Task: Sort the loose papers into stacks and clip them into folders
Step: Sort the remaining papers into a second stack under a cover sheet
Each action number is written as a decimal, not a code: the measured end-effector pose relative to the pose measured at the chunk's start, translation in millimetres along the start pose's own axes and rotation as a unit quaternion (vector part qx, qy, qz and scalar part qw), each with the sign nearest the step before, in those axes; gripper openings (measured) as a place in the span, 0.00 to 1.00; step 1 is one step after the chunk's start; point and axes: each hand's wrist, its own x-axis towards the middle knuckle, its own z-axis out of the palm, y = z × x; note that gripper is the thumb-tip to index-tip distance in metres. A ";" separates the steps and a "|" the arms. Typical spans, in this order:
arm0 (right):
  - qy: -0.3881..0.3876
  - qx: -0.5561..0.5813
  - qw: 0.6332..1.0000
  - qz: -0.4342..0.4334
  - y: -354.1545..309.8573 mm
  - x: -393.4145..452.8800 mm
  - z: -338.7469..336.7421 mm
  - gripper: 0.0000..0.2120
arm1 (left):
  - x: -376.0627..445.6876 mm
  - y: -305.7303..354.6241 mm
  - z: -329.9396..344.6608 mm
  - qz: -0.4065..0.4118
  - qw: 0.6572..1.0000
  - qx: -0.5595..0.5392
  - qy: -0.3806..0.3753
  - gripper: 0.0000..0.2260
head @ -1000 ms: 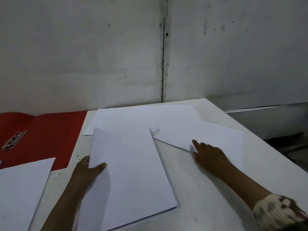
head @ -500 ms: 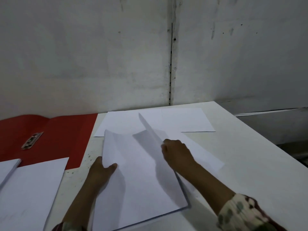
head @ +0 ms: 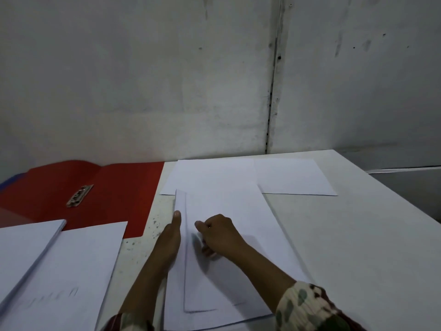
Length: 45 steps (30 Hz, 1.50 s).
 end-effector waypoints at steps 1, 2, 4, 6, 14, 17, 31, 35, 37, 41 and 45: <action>-0.018 0.040 0.999 0.014 -1.2 -2.1 -1.5 0.19 | 0.6 -0.5 0.1 -0.003 1.000 0.010 -0.014 0.27; -0.031 0.063 0.997 0.021 -2.0 -4.2 -4.3 0.18 | 0.4 -2.1 -0.1 -0.007 0.999 0.024 -0.032 0.27; -0.019 0.091 0.996 0.016 1.8 -6.4 -14.6 0.16 | -0.8 -5.2 -1.4 -0.013 0.996 0.064 -0.062 0.30; 0.054 0.114 0.992 -0.003 12.4 -6.2 -32.3 0.10 | -0.7 -9.1 -2.3 -0.012 0.994 0.088 -0.065 0.29; 0.194 -0.108 0.971 0.090 68.9 7.7 -89.1 0.30 | 8.4 -13.0 -5.0 -0.021 0.996 0.051 -0.072 0.21; 0.119 -0.113 0.984 0.062 70.0 4.8 -77.5 0.33 | 7.1 -10.4 -3.6 -0.021 0.996 0.054 -0.064 0.21; 0.319 -0.234 0.903 0.167 129.9 37.8 -143.1 0.35 | 11.9 -14.5 4.6 0.021 0.987 0.151 -0.041 0.23; 0.275 -0.299 0.898 0.169 133.1 50.2 -150.0 0.36 | 15.2 -18.0 5.4 0.015 0.985 0.170 -0.036 0.22; 0.261 -0.310 0.898 0.171 132.3 54.8 -152.1 0.36 | 14.5 -18.6 5.2 0.020 0.985 0.171 -0.034 0.22; 0.242 -0.309 0.907 0.153 134.5 68.7 -164.7 0.36 | 12.8 -16.5 7.2 0.029 0.984 0.175 -0.027 0.21; 0.223 -0.292 0.921 0.130 138.2 80.6 -174.7 0.36 | 10.3 -16.2 8.3 0.034 0.985 0.164 -0.028 0.18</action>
